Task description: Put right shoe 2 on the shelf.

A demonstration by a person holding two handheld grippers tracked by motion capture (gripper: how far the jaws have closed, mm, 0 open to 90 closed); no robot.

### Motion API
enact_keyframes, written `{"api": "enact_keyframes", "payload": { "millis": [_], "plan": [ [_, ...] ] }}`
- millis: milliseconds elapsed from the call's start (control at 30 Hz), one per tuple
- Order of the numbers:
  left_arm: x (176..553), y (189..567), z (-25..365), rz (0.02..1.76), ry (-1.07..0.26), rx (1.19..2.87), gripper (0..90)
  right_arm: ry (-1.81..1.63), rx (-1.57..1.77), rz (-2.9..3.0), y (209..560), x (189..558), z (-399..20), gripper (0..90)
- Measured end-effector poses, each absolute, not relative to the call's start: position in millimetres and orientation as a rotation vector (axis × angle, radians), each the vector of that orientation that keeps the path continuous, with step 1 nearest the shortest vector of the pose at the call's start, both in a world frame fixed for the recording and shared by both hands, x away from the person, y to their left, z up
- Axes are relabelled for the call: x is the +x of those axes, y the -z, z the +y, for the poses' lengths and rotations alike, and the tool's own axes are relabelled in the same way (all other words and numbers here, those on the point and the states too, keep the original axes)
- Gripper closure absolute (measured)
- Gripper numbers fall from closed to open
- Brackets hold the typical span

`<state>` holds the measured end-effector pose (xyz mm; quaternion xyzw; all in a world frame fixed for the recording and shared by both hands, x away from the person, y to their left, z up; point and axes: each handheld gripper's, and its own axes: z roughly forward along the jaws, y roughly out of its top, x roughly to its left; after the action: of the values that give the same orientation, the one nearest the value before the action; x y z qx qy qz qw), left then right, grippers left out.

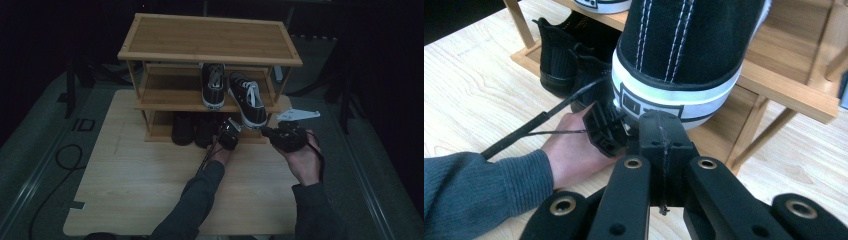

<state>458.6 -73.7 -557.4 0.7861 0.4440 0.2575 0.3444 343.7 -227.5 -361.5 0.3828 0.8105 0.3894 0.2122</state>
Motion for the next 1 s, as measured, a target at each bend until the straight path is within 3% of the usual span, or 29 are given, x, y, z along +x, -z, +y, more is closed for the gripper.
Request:
{"api": "enact_keyframes", "payload": {
  "millis": [1000],
  "plan": [
    [458.6,557.4,-73.6,1.153,-0.668,2.042,90.0,-1.104,1.039,2.279,365.3,364.7,-202.4,90.0]
  ]
}}
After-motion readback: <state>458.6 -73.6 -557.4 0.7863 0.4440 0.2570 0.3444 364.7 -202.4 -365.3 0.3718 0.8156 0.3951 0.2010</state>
